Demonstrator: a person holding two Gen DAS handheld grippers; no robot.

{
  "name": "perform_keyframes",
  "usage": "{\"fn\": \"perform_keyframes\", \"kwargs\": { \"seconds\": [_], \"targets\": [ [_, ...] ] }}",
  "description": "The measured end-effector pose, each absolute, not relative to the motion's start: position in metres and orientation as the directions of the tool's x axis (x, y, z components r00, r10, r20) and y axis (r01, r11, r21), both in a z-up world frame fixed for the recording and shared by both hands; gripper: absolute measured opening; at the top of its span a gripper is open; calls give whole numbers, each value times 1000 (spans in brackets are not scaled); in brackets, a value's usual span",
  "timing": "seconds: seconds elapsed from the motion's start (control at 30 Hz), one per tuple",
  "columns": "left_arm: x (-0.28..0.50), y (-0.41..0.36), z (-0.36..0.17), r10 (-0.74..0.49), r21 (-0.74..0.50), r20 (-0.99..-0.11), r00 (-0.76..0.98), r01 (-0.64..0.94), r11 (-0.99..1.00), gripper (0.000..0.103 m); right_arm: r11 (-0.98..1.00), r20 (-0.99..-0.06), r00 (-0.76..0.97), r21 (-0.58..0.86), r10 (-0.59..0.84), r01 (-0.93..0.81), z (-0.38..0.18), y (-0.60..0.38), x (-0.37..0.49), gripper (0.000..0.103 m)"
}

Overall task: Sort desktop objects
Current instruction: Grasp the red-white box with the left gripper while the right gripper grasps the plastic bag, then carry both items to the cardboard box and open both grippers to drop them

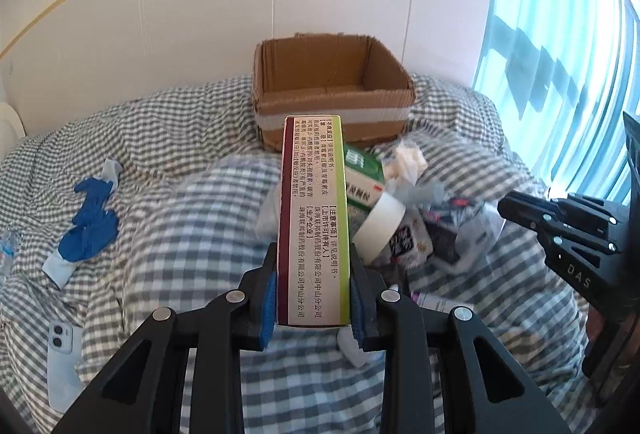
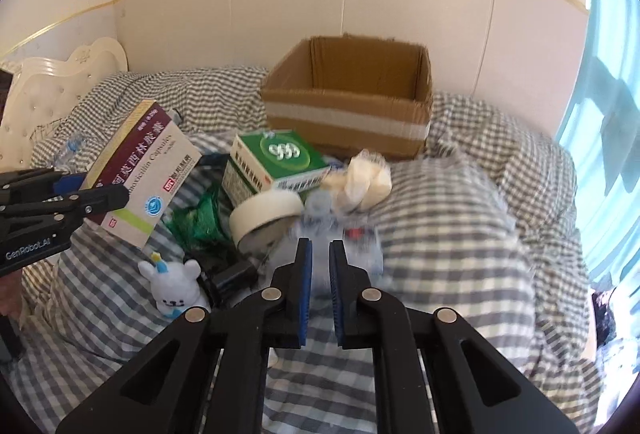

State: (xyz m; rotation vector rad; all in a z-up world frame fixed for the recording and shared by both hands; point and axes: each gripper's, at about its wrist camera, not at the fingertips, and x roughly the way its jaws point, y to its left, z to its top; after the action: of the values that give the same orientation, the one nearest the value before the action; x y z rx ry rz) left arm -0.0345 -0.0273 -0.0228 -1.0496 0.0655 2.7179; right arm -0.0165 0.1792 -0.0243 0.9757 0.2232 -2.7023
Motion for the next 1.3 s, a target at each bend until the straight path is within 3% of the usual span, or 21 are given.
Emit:
{"fn": "perform_keyframes", "kwargs": {
  "seconds": [0.1,0.13,0.17,0.23,0.4,0.43,0.5,0.53,0.7,0.97,1.3],
  "targets": [
    [-37,-25,-22,205,-44,-668,-715,-238,-970,30,-949,-656,-731,-73,-186,307,-22,177,-20,9],
    [-38,-22,-25,208,-39,-676,-707,-247,-968,29,-951,-658,-732,-75,-179,300,-24,177,-20,23],
    [-38,-22,-27,208,-40,-679,-704,-248,-968,29,-954,-664,-727,-67,-177,293,-26,177,-21,65],
    [-39,-20,-32,207,-38,-693,-691,-252,-967,29,-963,-676,-715,-29,-178,267,-33,179,-24,103],
    [-45,-17,-40,209,-49,-708,-674,-248,-967,29,-969,-719,-675,-5,-168,245,-56,173,-52,102],
    [-46,-17,-41,209,-49,-710,-672,-248,-967,29,-971,-731,-666,-18,-151,239,-62,171,-58,97],
    [-48,-19,-42,209,-54,-710,-673,-243,-968,30,-971,-758,-635,-6,-151,238,-75,172,-71,50],
    [-49,-20,-42,211,-57,-710,-672,-243,-968,30,-970,-772,-616,4,-158,244,-79,172,-75,17],
    [-57,-23,-37,217,-71,-704,-676,-238,-969,30,-962,-763,-622,-1,-176,274,-73,174,-68,17],
    [-88,-17,-12,244,-81,-671,-700,-257,-963,30,-966,-672,-721,-29,-170,255,-17,198,-61,17],
    [-167,-7,30,272,-104,-611,-744,-266,-959,30,-967,-607,-771,-19,-191,255,38,208,-117,17]
  ]
}}
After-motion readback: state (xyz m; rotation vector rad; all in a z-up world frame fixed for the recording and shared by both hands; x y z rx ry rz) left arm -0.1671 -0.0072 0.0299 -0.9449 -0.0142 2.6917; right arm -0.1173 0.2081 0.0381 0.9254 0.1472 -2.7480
